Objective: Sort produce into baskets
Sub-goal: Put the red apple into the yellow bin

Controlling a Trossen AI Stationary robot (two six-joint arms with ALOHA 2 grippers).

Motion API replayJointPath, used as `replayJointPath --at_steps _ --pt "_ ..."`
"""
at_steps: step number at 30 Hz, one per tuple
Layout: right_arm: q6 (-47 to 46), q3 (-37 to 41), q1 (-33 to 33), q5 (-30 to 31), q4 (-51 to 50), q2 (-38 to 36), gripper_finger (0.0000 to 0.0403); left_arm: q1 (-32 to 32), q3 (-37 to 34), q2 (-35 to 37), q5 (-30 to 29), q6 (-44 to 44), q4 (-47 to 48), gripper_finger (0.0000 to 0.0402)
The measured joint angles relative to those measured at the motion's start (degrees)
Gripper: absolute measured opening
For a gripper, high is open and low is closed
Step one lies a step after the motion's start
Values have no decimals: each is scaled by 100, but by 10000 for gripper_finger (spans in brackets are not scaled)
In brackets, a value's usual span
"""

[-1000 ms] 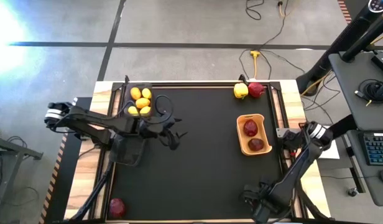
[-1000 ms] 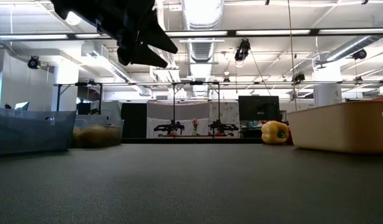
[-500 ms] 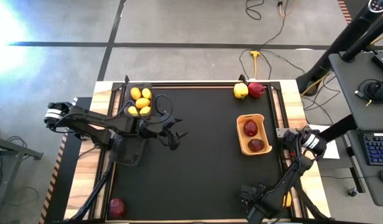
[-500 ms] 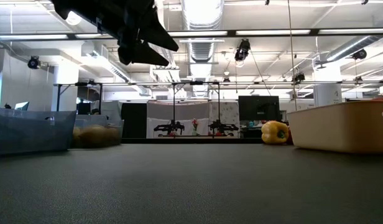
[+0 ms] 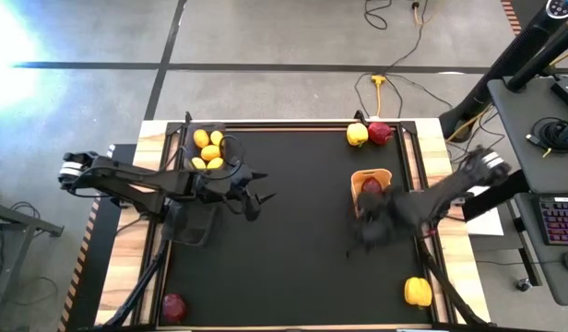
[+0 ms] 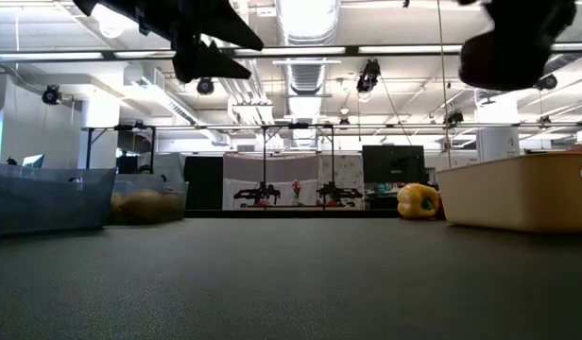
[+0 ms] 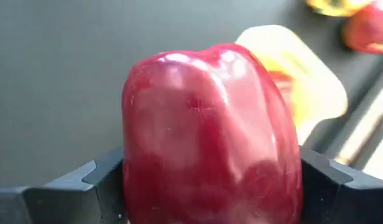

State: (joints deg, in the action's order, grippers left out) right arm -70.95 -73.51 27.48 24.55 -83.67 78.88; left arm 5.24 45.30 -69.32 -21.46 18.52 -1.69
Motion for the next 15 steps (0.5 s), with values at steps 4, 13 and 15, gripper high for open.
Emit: replayJointPath --at_steps 4,13,15 --pt "514 409 -1055 -54 -121 -730 310 85 0 162 -1 46 225 310" --pt "1369 2060 -2229 -1098 746 -1286 325 379 0 475 1 402 899 310" --pt "1363 2290 -2227 -1167 904 -1275 342 422 0 523 5 479 1002 310"
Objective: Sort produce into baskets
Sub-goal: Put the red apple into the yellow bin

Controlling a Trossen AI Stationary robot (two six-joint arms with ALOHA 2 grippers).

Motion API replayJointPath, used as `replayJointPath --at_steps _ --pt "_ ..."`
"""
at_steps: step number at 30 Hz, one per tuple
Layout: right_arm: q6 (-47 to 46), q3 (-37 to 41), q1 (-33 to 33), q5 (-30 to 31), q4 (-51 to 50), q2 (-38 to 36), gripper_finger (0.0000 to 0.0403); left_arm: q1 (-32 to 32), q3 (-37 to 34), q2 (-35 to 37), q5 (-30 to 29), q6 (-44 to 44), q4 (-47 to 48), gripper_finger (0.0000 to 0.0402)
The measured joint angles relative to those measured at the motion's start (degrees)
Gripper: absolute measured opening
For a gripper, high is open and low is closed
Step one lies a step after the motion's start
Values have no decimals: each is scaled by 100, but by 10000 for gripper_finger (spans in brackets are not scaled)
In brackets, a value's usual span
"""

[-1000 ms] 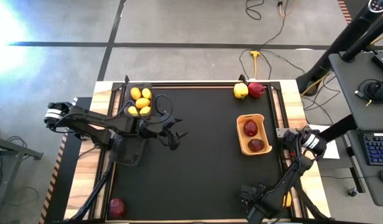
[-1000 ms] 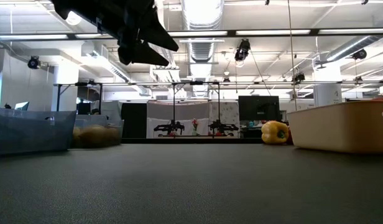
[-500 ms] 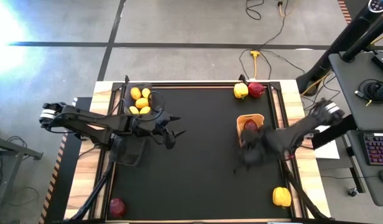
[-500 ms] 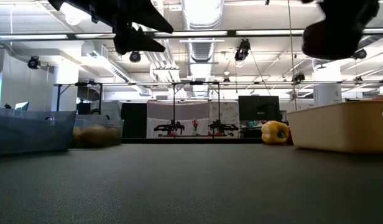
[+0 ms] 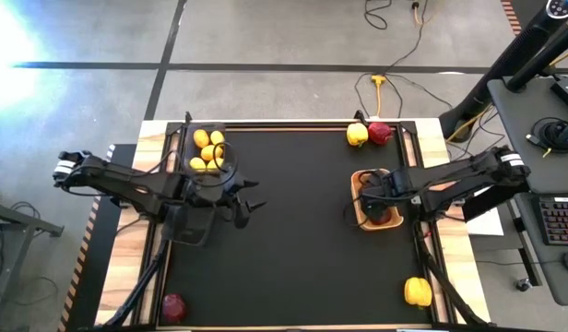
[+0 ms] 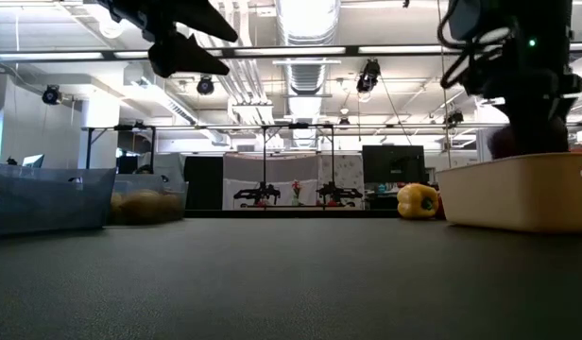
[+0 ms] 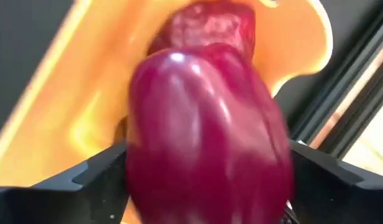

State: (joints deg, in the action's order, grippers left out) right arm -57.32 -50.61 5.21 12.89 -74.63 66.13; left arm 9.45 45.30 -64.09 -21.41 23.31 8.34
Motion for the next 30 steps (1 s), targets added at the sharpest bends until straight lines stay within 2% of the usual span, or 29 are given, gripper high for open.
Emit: replayJointPath --at_steps 5,9,12,16,20,23,26,30 --pt "-208 110 -2 -132 -1 -14 369 26 0 121 -2 40 227 310" --pt "-123 -271 -5 -54 12 -41 371 24 0 235 -9 -16 308 310" --pt "22 -672 -70 318 -7 -37 372 24 0 314 -41 -34 313 310" --pt "-183 -1233 -399 1143 -1 -37 372 21 0 397 -55 -88 308 310" --pt "-439 -1640 -1219 1373 12 -32 372 20 0 492 -59 -162 302 310" --pt "-252 -1755 -2036 1377 44 46 372 20 0 581 -59 -179 302 310" --pt "288 -1705 -2918 1264 435 222 372 20 0 694 -61 -179 321 310" --pt "1917 -1619 -3871 420 1207 667 372 20 0 867 -58 -109 616 310"
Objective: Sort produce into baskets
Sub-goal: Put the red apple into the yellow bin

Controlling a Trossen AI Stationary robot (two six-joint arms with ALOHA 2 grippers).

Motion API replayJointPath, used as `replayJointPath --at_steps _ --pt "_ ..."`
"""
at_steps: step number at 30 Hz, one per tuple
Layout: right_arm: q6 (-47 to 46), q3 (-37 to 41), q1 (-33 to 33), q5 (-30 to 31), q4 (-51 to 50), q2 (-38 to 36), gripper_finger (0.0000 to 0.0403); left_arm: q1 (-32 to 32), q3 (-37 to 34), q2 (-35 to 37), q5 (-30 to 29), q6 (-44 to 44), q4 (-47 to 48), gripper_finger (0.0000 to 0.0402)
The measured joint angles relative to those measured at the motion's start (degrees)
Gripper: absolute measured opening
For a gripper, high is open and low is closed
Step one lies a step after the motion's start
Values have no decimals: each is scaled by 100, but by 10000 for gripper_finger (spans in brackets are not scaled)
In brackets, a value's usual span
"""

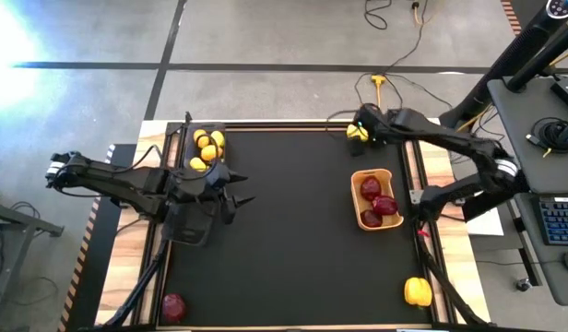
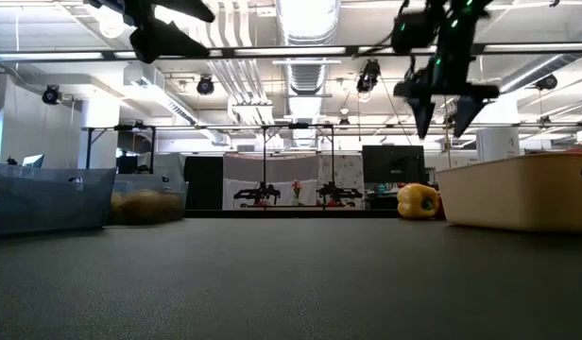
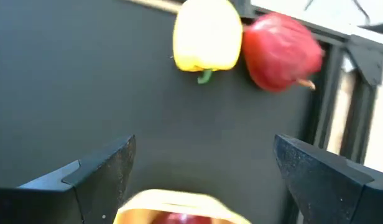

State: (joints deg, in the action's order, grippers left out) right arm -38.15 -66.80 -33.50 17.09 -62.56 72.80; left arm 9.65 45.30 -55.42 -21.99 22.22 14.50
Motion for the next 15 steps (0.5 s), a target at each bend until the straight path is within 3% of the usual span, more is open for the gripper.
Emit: replayJointPath --at_steps 3,8,15 --pt "1074 -333 -318 -340 -283 664 372 0 0 143 1 134 414 310" --pt "2679 -1220 -553 -27 -1255 1939 372 0 0 310 1 155 706 310" --pt "3635 -2040 -1422 510 -1567 3026 373 -118 0 341 3 57 814 310"
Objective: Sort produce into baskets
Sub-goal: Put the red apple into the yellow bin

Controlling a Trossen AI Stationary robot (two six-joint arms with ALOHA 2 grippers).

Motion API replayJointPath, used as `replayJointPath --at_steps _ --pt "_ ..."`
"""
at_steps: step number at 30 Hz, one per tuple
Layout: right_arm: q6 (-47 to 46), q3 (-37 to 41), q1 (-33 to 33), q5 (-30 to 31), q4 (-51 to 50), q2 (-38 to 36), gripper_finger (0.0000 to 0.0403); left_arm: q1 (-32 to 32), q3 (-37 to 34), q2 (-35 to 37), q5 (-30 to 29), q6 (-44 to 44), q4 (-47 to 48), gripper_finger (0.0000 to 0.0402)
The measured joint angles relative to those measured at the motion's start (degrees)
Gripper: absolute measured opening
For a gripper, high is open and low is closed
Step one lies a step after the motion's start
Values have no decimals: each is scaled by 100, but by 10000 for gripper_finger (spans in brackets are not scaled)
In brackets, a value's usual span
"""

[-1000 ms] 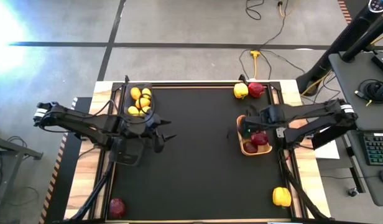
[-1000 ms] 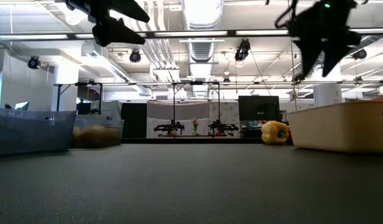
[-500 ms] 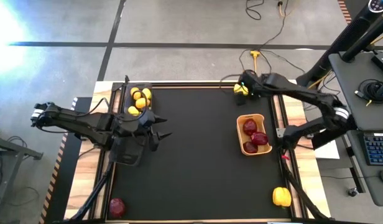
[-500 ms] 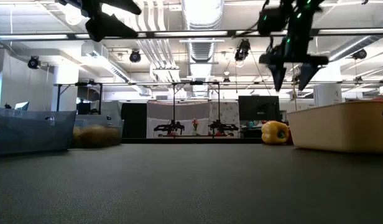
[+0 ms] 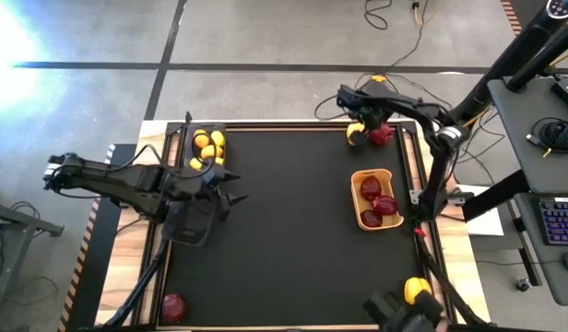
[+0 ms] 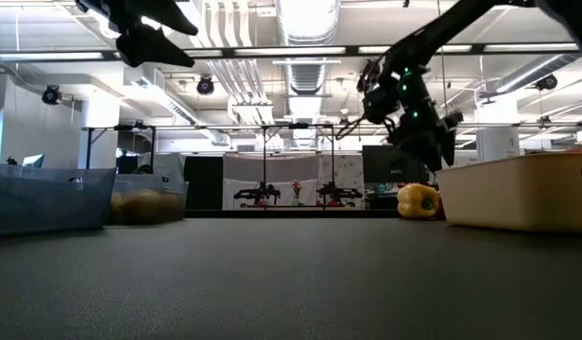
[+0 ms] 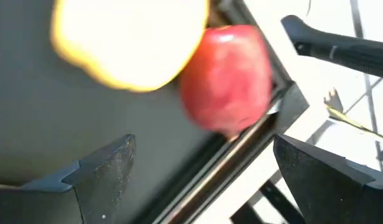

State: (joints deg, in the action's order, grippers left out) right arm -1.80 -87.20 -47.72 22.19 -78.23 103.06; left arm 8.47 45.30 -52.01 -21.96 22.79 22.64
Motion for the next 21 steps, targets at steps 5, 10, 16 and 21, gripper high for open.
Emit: replayJointPath --at_steps 5,10,16,21 --pt "523 -287 -484 26 11 362 373 -540 0 80 94 -187 76 310" --pt "844 -286 -884 -407 60 582 373 -1091 0 51 629 -320 68 310" --pt "880 -273 -1232 -520 286 855 373 -1211 0 -170 762 -332 -85 310" --pt "801 -262 -1266 -817 397 1117 373 -1211 0 -384 850 -420 -482 310"
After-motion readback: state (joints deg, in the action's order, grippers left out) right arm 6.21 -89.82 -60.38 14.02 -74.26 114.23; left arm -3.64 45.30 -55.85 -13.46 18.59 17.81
